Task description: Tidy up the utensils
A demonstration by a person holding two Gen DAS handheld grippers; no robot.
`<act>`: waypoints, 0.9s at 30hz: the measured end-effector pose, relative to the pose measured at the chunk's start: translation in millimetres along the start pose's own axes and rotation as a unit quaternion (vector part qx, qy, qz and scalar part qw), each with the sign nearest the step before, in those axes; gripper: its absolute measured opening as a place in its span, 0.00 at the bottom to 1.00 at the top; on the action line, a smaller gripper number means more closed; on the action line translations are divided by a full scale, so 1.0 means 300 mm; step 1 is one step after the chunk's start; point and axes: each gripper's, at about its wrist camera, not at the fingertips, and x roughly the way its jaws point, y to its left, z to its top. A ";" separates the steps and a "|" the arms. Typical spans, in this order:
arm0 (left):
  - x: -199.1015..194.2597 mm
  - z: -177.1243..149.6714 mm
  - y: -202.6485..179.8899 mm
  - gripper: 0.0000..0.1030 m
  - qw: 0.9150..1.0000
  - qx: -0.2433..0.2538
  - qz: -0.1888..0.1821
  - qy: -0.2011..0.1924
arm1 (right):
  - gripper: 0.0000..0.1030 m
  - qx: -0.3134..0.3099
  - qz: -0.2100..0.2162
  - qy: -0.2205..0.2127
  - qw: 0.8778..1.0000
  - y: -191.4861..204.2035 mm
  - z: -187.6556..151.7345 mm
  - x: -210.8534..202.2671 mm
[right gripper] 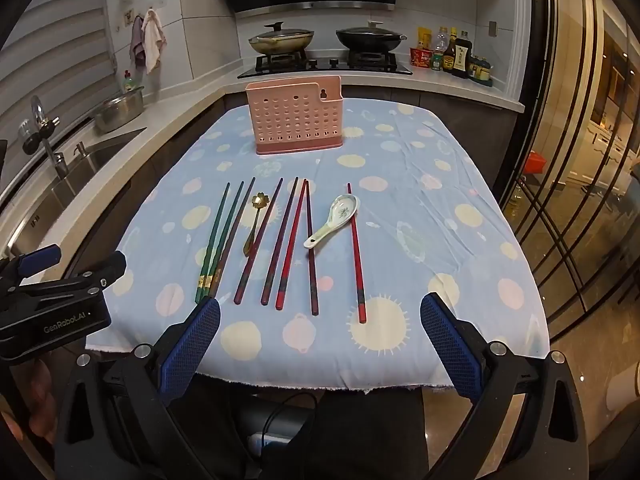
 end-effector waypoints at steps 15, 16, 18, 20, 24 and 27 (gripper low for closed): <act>-0.007 -0.001 0.000 0.93 1.000 -0.001 0.001 -0.002 | 0.93 0.000 -0.001 -0.003 1.000 -0.009 -0.011 0.005; -0.006 -0.001 0.000 0.93 1.000 -0.001 0.001 -0.002 | 0.93 0.000 -0.001 -0.004 1.000 0.004 -0.005 -0.014; 0.000 -0.001 0.000 0.93 1.000 0.000 0.003 -0.001 | 0.93 -0.001 -0.001 -0.004 1.000 0.006 -0.004 -0.014; -0.005 -0.001 0.001 0.93 1.000 -0.001 0.002 -0.002 | 0.93 -0.001 -0.001 -0.005 1.000 0.003 -0.006 -0.014; -0.015 0.006 0.001 0.93 1.000 0.000 0.001 -0.002 | 0.93 -0.001 0.000 -0.005 1.000 0.006 -0.004 -0.017; -0.026 0.003 0.004 0.93 1.000 -0.001 0.000 -0.002 | 0.93 -0.001 -0.001 -0.005 1.000 0.007 -0.005 -0.018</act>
